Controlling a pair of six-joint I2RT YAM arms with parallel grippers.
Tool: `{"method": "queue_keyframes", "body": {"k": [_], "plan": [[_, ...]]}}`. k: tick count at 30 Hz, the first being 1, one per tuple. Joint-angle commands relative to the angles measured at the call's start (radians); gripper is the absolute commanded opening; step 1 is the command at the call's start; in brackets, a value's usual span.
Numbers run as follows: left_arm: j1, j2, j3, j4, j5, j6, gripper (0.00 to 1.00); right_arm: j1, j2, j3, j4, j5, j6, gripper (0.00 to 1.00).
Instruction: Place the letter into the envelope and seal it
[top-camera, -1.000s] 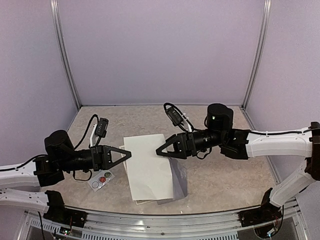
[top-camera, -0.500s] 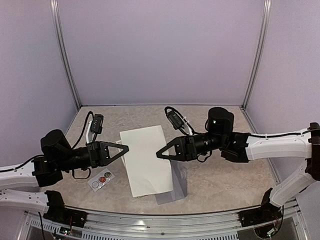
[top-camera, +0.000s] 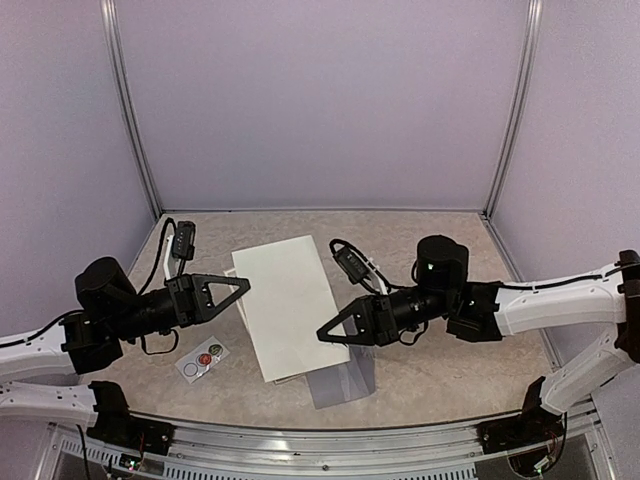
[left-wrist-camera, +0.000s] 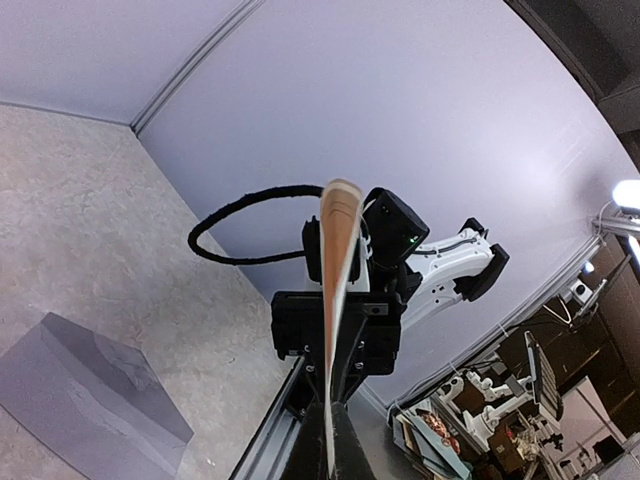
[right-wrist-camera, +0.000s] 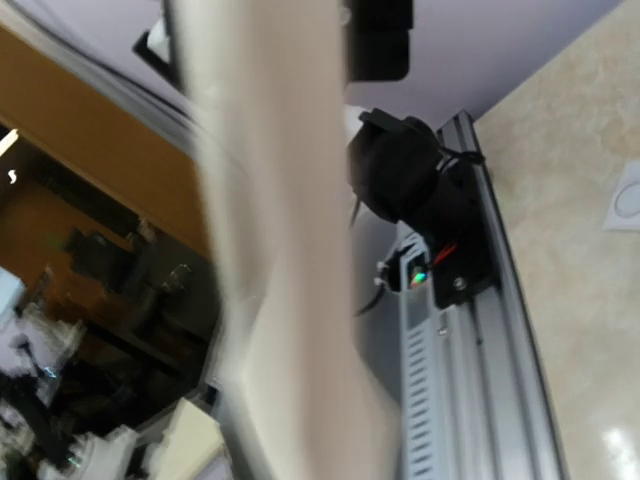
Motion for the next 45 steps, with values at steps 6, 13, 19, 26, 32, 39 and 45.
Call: {"method": "queue_keyframes", "body": {"k": [6,13,19,26,32,39,45], "plan": [[0.034,-0.03,-0.013,0.051,-0.027,0.008,0.0,0.008,-0.061,-0.074,0.034,0.039,0.034,0.0],[0.05,-0.04,-0.029,0.054,-0.026,0.0,0.0,0.009,-0.091,-0.091,0.007,0.047,0.022,0.0],[0.124,-0.055,0.082,-0.233,0.018,0.113,0.83,0.008,-0.132,-0.014,-0.313,0.042,-0.145,0.0],[0.18,0.117,0.38,-0.592,0.218,0.371,0.99,0.021,-0.091,0.13,-0.677,-0.058,-0.342,0.0],[0.154,0.3,0.493,-0.688,0.342,0.468,0.99,0.044,-0.06,0.216,-0.803,-0.106,-0.427,0.0],[0.1,0.36,0.497,-0.637,0.479,0.449,0.98,0.049,-0.031,0.26,-0.87,-0.107,-0.481,0.0],[0.093,0.345,0.438,-0.53,0.558,0.364,0.25,0.048,-0.017,0.295,-0.926,-0.019,-0.518,0.0]]}}
